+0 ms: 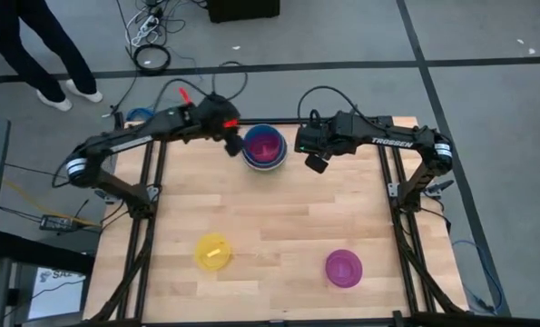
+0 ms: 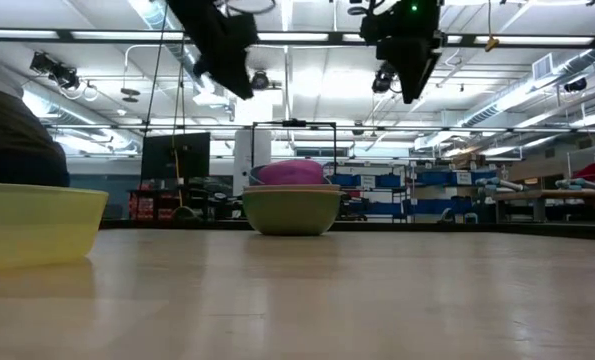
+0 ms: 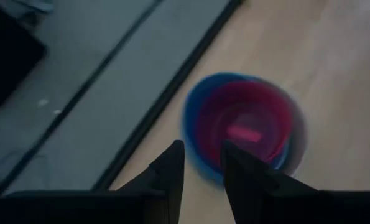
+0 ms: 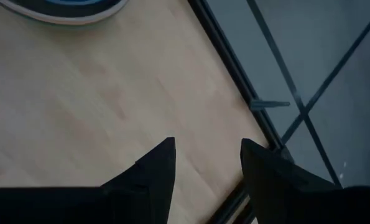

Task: Nest bowls inside each other
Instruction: Stack the red bowl on top of the light blue bowl

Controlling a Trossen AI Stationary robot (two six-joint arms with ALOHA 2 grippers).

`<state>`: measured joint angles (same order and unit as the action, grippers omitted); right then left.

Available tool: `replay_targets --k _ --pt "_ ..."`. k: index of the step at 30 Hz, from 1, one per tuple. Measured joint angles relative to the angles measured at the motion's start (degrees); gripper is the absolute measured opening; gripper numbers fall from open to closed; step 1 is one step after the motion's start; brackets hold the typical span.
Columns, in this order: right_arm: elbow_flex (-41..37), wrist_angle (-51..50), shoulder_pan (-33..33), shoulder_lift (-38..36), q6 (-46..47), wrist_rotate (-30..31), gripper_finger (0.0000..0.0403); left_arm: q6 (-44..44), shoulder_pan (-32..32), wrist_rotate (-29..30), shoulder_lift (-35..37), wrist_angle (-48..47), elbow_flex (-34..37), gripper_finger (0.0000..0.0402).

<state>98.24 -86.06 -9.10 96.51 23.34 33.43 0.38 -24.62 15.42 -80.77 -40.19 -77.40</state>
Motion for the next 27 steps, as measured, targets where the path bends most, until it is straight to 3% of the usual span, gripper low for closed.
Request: replay_targets --k 7,10,16,22,27 --pt "-0.18 8.07 0.02 -0.01 -1.58 -0.26 0.0167 -0.53 0.26 4.62 8.31 -5.1 1.9 0.0113" --pt "-2.16 22.53 -0.35 -0.05 -6.45 -0.98 0.0167 -0.82 0.42 4.68 10.26 -5.03 2.34 0.0113" --pt "-13.72 54.92 -3.53 -0.09 -12.68 -9.26 0.0164 -2.12 0.42 4.66 13.27 -5.33 2.42 0.0113" --pt "-26.78 76.09 -6.98 -0.07 -7.02 -18.17 0.0157 -2.31 0.42 4.59 15.36 -6.56 2.42 0.0113" --pt "-34.53 85.9 -8.78 -0.07 -0.53 -23.87 0.0151 -2.54 0.42 4.57 15.69 -6.36 2.42 0.0113"
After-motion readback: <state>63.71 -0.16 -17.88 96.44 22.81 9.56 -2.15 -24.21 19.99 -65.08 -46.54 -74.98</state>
